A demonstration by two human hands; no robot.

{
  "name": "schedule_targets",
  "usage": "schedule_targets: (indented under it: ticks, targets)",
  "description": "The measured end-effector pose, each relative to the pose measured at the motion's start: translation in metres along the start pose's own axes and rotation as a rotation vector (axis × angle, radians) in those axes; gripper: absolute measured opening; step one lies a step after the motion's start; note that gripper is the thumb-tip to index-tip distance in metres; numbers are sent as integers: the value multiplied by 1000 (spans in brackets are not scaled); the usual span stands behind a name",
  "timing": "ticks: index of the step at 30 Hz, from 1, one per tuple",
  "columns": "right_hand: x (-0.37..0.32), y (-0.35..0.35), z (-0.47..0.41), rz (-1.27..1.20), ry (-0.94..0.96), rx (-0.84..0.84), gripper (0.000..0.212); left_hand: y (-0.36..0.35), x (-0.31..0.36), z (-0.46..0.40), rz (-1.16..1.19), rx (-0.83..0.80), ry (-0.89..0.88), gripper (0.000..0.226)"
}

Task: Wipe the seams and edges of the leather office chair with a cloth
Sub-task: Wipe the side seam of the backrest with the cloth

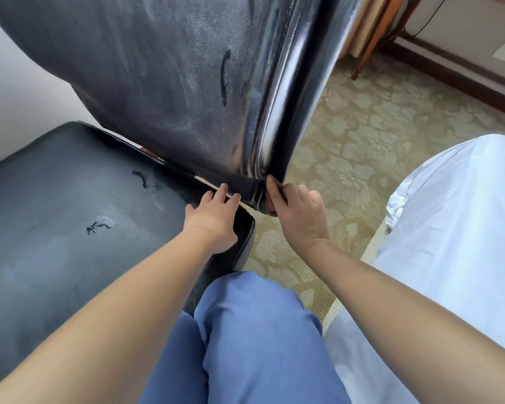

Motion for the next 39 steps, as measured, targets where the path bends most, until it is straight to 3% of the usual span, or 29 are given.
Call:
schedule_targets:
  ticks: [6,13,17,20,24,33,39]
  targets:
    - [-6,-18,16,-1,38,-91,43,-17,4,-6,19,-73,-7,85]
    - [-13,-18,17,14,141,-180,54,-22,2,-10,56,-113,-2,90]
    - [-15,-11,6,36,198,-137,41,-23,2,-9,29,-131,-4,95]
    - [-17,-16,5,68,164,-143,43,-25,0,-10,7,-142,4,96]
    - [-23,-42,15,40,92,-318,54,-22,0,-10,-24,-152,16,93]
    - [-34,-84,35,121,86,-628,56,-20,4,-17,-16,-147,8,91]
    - [-29,-56,17,139,177,-476,41,-23,2,-15,-36,-158,-13,93]
Point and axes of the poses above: each hand's wrist, its own z-axis away from the middle knuckle, its own y-axis out of the back of the hand, x = y × z, the point moved 9 cm from there along -z, towards the middle knuckle, and after that the axes turned 11 degrees about -z, right-handed, at the moved point
